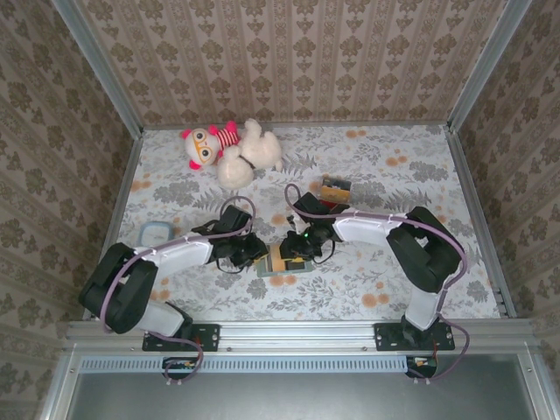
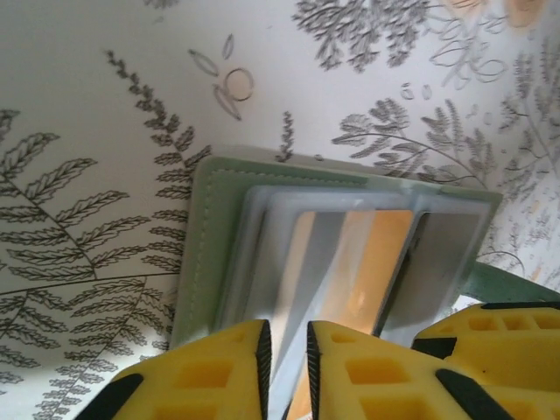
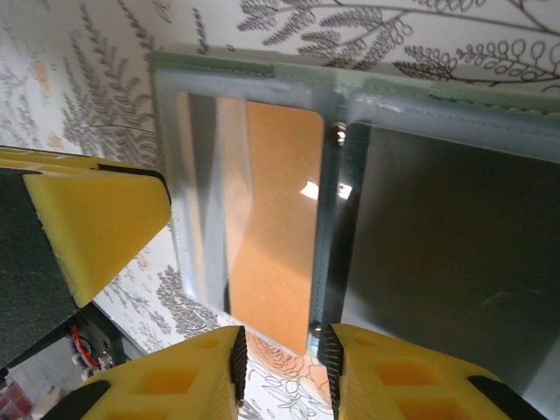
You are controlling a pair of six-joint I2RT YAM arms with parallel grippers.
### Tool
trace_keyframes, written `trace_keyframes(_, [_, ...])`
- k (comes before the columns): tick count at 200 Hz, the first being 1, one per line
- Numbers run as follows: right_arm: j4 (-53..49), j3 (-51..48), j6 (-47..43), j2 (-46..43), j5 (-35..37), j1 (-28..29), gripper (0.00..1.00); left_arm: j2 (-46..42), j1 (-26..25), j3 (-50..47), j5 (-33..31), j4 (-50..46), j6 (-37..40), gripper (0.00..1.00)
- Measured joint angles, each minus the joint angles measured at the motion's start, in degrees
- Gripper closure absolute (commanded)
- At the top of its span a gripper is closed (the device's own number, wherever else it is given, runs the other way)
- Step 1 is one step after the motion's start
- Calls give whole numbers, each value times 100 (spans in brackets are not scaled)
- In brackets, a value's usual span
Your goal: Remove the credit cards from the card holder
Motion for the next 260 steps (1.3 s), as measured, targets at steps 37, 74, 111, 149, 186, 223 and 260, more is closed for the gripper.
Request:
trace_keyframes(37, [-4,103,0,205,-7,0,71,59,0,0,0,13,-59,84])
trace_keyframes(74, [35,173,0,326,-133,-2,72,59,0,-9,-2,13,-118,87])
trace_keyframes(111, [105,195,0,396,-258,-2,74,59,0,-37,-4,17,-125,89])
trace_keyframes(149, [160,208,-2,433,-297,-2,78,59,0,-37,-4,17,-125,90])
trace_keyframes(186, [192,208,13,433,-291,-7,89,59,0,-37,-4,15,-125,87])
trace_keyframes(223, [103,205,-66,378,-114,-20,94,59,-7,0,-7,-24,-118,83])
trace_keyframes(260, [-4,24,-144,149,133,-98,94,59,-4,13,-7,-81,-118,83])
